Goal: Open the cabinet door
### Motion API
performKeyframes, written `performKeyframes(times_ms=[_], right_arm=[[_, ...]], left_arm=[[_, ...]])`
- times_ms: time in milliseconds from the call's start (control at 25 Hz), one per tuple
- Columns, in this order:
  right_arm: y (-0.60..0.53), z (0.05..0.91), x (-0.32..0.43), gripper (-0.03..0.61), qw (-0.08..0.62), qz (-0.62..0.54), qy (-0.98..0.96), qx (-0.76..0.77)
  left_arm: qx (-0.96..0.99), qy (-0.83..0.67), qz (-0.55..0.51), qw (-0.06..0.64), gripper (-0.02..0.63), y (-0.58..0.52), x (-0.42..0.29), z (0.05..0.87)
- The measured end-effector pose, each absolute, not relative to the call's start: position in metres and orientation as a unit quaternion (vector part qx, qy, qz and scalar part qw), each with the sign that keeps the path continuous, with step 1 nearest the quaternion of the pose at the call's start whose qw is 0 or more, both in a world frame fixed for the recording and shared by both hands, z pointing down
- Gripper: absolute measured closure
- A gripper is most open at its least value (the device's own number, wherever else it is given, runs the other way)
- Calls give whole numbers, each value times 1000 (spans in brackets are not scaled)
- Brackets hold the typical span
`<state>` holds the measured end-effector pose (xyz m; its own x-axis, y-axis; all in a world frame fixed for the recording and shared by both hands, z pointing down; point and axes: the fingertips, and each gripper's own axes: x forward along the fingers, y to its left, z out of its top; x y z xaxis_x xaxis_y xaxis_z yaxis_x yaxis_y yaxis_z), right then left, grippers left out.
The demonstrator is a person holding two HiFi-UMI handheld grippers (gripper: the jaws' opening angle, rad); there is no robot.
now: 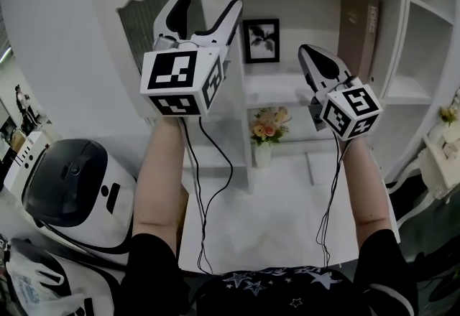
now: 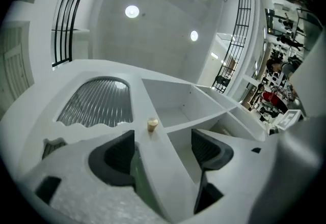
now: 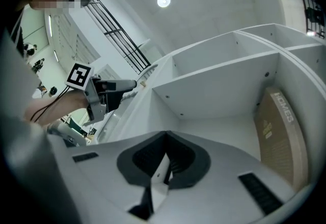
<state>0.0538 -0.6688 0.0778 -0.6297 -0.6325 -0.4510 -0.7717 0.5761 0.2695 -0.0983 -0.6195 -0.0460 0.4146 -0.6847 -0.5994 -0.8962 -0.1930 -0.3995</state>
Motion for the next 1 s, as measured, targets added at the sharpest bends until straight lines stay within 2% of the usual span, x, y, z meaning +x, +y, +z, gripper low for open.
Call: performKeyframes(times_ms=[240,360,520,880,1000], right_arm=[[-669,71,56,572,160,229,884,-375],[-669,73,58,572,156,230,889,-363],[-671,74,61,572,152,232,893,-355],[-678,82,62,572,148,235,899,-338],[-681,82,66,572,151,232,900,-338]], left_arm=[[-725,560,146,374,288,-623,-100,-72],[-708,581,148,373,339,-625,-104,-80],[-697,603,130,367,374,-636,-105,-82],[-680,624,126,365,417,-643,-107,-85],[-669,628,144,370,478,-641,-107,-92]])
